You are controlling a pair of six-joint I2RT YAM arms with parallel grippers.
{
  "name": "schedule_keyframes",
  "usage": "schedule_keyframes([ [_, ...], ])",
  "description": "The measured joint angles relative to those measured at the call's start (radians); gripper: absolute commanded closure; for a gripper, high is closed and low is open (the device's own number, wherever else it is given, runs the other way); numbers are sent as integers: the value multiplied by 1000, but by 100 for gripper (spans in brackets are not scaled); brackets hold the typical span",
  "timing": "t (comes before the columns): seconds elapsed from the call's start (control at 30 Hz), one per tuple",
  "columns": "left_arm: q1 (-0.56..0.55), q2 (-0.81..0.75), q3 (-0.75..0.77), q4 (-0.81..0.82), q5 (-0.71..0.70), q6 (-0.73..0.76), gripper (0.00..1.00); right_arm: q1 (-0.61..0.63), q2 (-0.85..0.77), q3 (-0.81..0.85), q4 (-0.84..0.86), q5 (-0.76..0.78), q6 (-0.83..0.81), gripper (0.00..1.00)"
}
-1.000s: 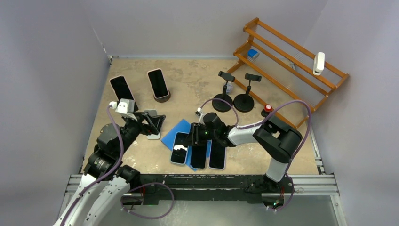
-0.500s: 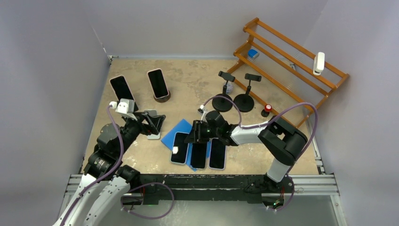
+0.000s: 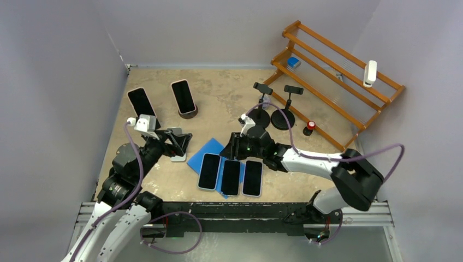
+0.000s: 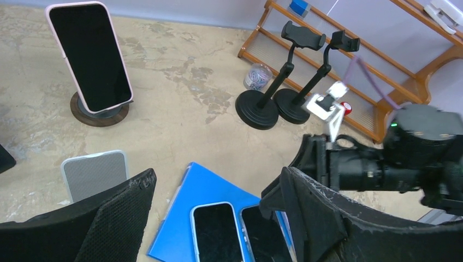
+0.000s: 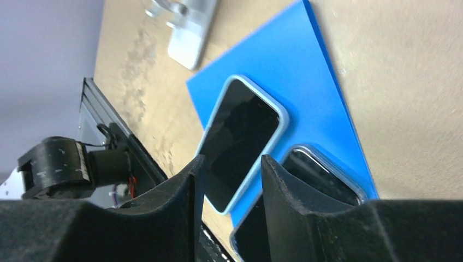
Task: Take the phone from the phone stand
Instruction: Place the phone at the center of the board.
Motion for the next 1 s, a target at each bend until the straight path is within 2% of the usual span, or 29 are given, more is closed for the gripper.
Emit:
schedule_keyframes([
  [0.23,0,-21,0,0,16,8,19,137,-188,89,-64,218,-160,53],
  [0.3,0,-33,0,0,16,9,19,182,-230,102,-44,285,-214,44],
  [0.4,0,-56,0,1,15,11,19,244,-240,123,7,410,-287,17],
  [0.47,0,-75,-3,4,11,17,18,265,-220,130,56,461,-319,11],
  [0.53,0,-94,-5,10,5,25,18,270,-180,135,105,483,-341,10],
  [0.67,0,-135,-19,27,-4,34,18,258,-42,203,138,460,-378,11],
  [1.0,0,-160,-35,45,-21,37,18,142,257,389,262,158,-377,11],
])
